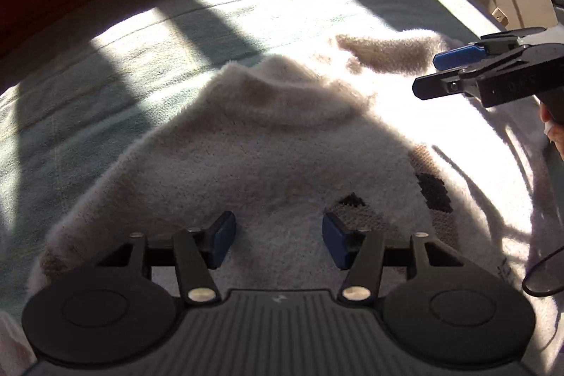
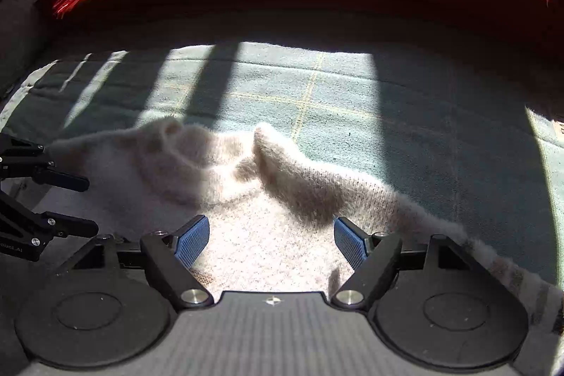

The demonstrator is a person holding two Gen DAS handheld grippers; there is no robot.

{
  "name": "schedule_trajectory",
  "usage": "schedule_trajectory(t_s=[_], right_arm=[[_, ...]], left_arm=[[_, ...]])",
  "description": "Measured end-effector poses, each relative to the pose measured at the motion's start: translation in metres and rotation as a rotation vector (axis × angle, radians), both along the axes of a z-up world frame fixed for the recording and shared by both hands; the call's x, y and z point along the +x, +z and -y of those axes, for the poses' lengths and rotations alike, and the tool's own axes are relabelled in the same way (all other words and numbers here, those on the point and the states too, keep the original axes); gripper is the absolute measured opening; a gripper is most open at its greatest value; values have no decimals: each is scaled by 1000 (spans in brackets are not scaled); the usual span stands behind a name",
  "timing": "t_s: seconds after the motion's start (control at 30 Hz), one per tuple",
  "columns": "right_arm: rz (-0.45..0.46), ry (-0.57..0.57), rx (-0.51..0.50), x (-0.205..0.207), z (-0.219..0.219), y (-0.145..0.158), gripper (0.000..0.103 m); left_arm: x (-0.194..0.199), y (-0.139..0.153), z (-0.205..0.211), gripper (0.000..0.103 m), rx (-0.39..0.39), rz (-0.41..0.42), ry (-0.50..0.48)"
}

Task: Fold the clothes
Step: 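Fold the held sleeve across the sweater body and release with the left tool, then move both open tools over the sweater body, smoothing it flat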

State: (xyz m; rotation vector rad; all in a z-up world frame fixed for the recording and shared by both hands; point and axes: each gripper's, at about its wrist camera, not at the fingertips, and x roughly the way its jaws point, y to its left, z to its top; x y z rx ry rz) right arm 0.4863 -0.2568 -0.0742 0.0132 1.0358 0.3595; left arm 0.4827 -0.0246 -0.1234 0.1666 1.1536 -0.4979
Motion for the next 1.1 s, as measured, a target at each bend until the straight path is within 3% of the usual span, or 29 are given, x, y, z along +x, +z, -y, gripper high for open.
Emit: schedule_trajectory(t_s=[0.17, 0.23, 0.27, 0.4, 0.57, 0.67, 0.8, 0.97, 1.1], right_arm=[[40, -1, 12, 38, -12, -30, 83], [68, 13, -3, 51, -19, -35, 97], [77, 20, -16, 55, -23, -34, 97], [56, -32, -50, 47, -17, -10, 97], [21, -124, -81, -2, -1, 17, 97], [-4, -162, -113, -29, 4, 10, 98], [-7, -194, -118, -28, 4, -12, 100], [-10, -234, -124, -26, 5, -39, 103], [-16, -248, -124, -17, 6, -43, 103]], left_arm=[[25, -11, -11, 59, -85, 1, 144], [38, -12, -14, 59, -105, -10, 193], [41, -10, -15, 59, -108, -6, 205], [34, 6, -13, 57, -70, 20, 185], [-2, 21, -10, 59, -27, 32, 145], [-28, 16, -2, 59, 12, 43, 119], [-34, -3, 2, 65, 32, 64, 142], [3, -11, -7, 75, 16, 94, 206], [18, -14, -9, 81, 9, 88, 222]])
